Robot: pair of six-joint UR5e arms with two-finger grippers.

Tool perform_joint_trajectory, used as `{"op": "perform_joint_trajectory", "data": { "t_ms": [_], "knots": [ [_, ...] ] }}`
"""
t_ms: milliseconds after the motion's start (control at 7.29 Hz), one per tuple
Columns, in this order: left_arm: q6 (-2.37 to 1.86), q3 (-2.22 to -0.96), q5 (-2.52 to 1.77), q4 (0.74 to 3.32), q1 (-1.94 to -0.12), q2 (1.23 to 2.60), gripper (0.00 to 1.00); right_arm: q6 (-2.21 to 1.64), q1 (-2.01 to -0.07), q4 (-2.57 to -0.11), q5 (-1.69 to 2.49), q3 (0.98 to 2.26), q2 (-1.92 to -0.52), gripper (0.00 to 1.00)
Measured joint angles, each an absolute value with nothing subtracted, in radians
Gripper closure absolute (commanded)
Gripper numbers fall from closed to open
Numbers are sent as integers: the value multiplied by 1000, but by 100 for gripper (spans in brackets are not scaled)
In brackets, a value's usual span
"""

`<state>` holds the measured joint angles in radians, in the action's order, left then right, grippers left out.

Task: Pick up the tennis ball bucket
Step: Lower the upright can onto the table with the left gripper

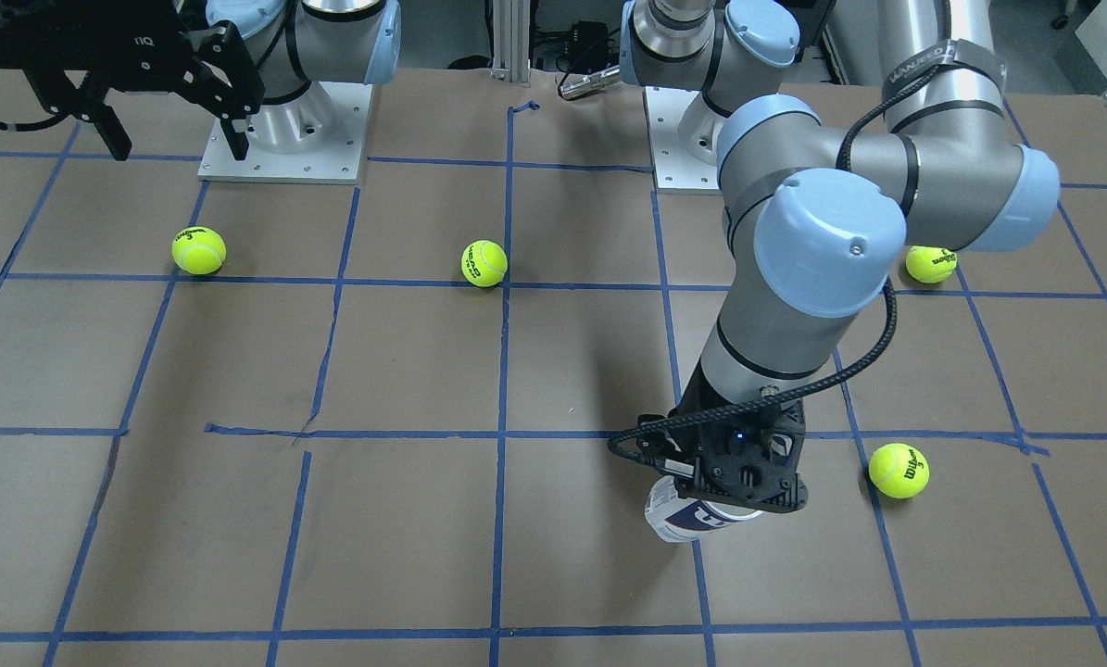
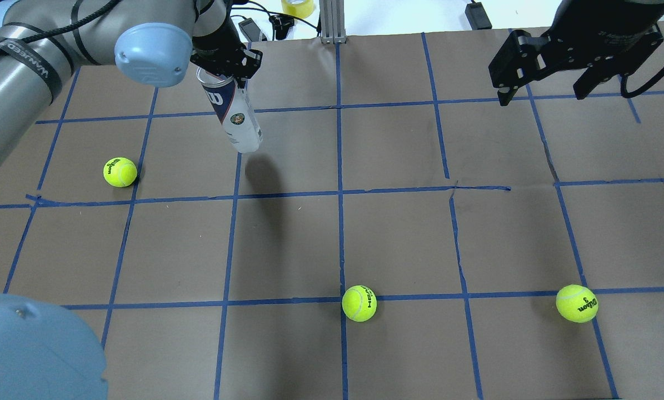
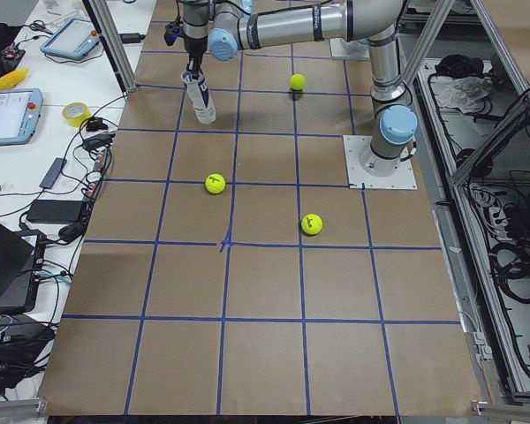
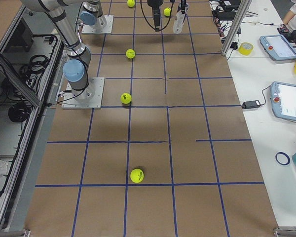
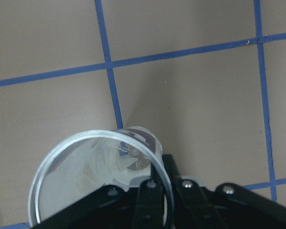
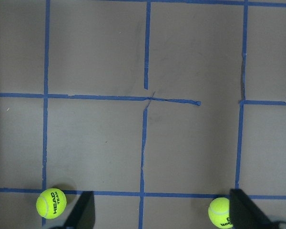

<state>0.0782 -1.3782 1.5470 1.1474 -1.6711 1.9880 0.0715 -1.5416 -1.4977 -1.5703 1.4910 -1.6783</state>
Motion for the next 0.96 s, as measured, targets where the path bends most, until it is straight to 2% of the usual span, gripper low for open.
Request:
{"op": "perform_joint_trajectory", "data": {
  "t_ms": [548, 960],
  "knots": [
    [84, -1485, 1547, 1005, -1725, 1973, 100, 73, -1542, -1495, -1571, 1491, -1679, 0],
    [83, -1501, 1546, 985, -1728, 1977, 100, 75, -1541, -1493, -1571, 1491, -1678, 0]
  ]
}}
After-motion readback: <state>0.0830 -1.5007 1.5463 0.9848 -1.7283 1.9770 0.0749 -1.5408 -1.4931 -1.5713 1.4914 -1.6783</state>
